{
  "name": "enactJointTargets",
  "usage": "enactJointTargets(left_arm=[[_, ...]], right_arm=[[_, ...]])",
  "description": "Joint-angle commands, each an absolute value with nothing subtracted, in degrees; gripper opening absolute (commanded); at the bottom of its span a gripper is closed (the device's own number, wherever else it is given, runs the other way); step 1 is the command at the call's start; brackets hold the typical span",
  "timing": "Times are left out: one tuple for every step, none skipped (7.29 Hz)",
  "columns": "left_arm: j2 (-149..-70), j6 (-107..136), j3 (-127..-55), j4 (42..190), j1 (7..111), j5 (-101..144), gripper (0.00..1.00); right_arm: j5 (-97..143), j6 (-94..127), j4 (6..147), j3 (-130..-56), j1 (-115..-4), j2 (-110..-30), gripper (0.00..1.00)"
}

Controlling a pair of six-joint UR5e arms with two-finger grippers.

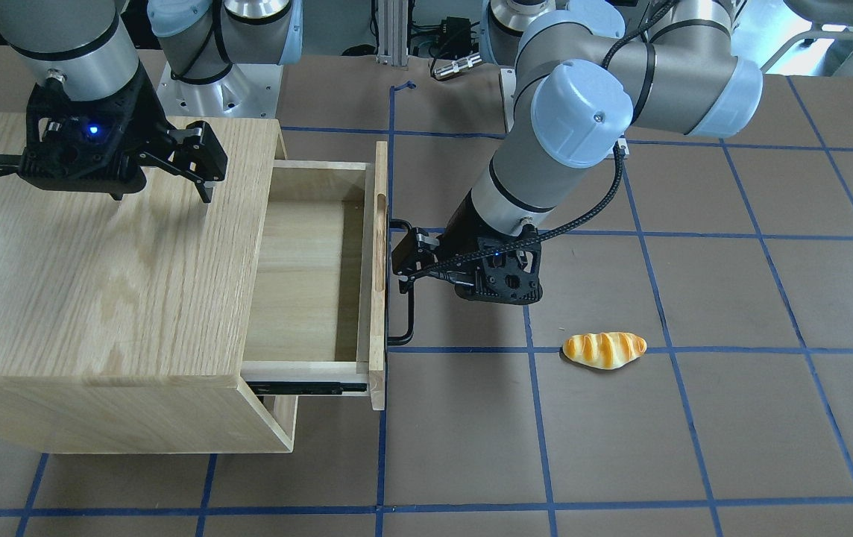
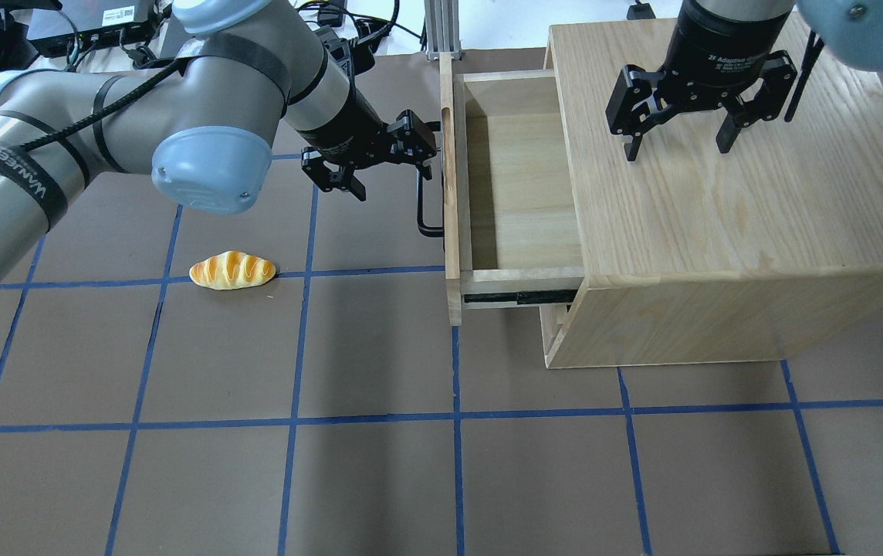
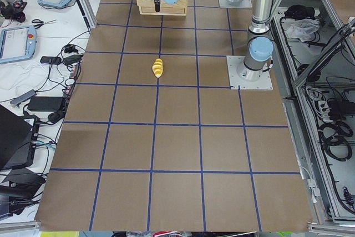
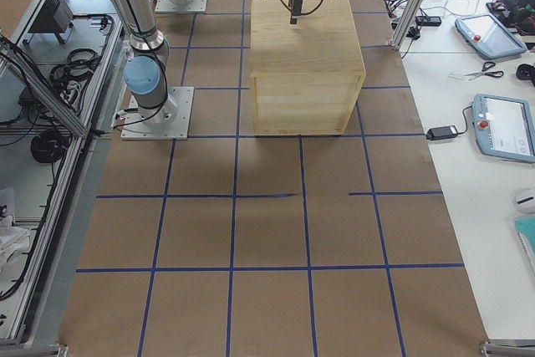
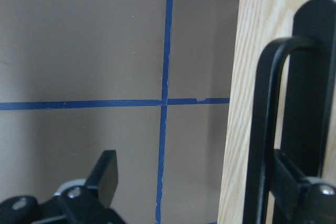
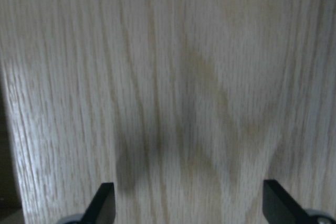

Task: Open upper drawer
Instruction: 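Pull the drawer handle away from the cabinet with the left gripper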

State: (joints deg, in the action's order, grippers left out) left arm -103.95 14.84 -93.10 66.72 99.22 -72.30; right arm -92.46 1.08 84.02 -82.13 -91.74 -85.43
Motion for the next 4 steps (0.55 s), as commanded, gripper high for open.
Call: enactJointTargets(left_arm=[[-103.2,12.2,-93.3,69.1,97.1,-72.3,1.00],[-102.8,11.6,-93.3,70.4,96.3,-72.3,1.00],[-102.6,11.1,-93.3,70.6,95.9,-72.3,1.00],[-102.2,10.8,-93.3,71.5,95.2,-72.3,1.00]], right_arm=[[-92.5,1.1,84.0,-82.1,-91.8,-85.4,1.00],[-92.5,1.1,84.0,-82.1,-91.8,-85.4,1.00],[-92.5,1.1,84.0,-82.1,-91.8,-85.4,1.00],[-92.5,1.1,84.0,-82.2,-91.8,-85.4,1.00]])
